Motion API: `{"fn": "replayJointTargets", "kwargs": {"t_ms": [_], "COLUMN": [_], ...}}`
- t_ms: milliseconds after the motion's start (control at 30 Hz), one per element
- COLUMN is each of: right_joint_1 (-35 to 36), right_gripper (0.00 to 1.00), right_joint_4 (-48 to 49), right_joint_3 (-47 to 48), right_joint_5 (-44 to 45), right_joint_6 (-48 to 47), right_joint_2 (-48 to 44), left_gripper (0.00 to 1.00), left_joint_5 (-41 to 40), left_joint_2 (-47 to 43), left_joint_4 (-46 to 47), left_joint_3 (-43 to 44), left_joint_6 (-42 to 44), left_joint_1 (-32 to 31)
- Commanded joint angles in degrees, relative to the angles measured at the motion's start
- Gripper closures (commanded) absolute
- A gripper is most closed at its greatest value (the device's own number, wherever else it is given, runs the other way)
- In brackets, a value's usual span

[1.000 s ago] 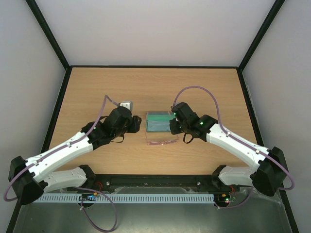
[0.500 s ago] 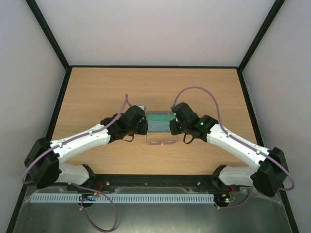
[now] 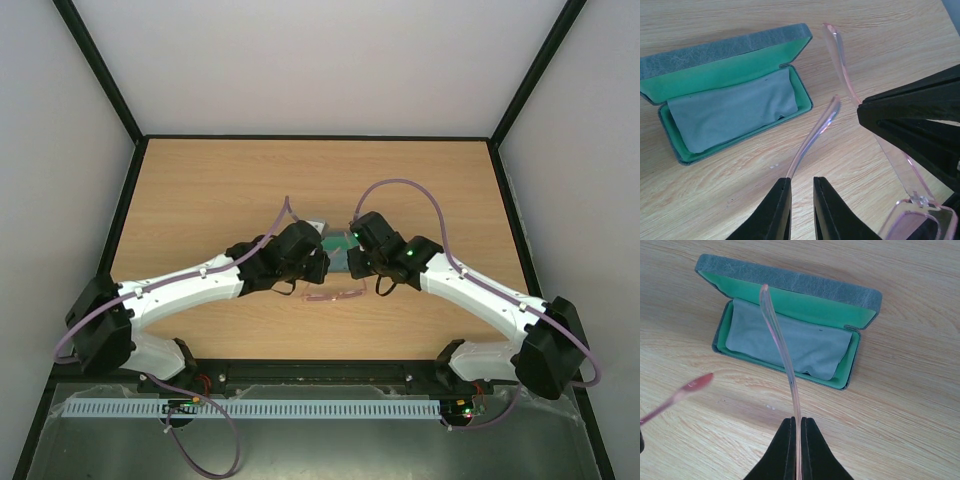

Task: Organize the sunglasses
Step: Fold the sunglasses.

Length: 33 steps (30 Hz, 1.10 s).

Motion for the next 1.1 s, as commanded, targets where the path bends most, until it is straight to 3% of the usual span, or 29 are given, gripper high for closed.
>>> {"fn": "replayJointTargets", "kwargs": {"t_ms": [0,267,633,833,1067], "right_joint_1": [0.22,0.2,0.17,0.17,0.32], "right_gripper": [0.99,0.99,0.99,0.99,0.99], "right_joint_4": [-0.38,0.0,-0.3,-0.86,-1.69], "right_joint_3": [0.36,0.59,-0.46,-0.61,-0.61], "right_joint_5": [1.66,1.24,-0.37,-4.06,-5.89], "right_joint_6": [-0.25,0.01,-0.03,-0.34,-0.45], "right_joint_2": [0.63,0.3,-2.07,-3.21,-3.84], "left_gripper": [0.84,0.85,0.82,0.83,0.83], "left_joint_5": [2.68,8.84,-3.53,3.2,12.87], "left_joint_2": [-1.84,-0.44,-9.11,-5.22,-0.55], "left_joint_4": [1.6,4.94,-4.55,-2.56,2.86], "left_joint_3": [0.16,-0.16,0.42,-1.64,-1.9], "left_joint_6": [1.1,1.88,1.87,5.97,9.01], "left_joint_1": [-0.33,-0.33,3.09,6.63,5.8]}}
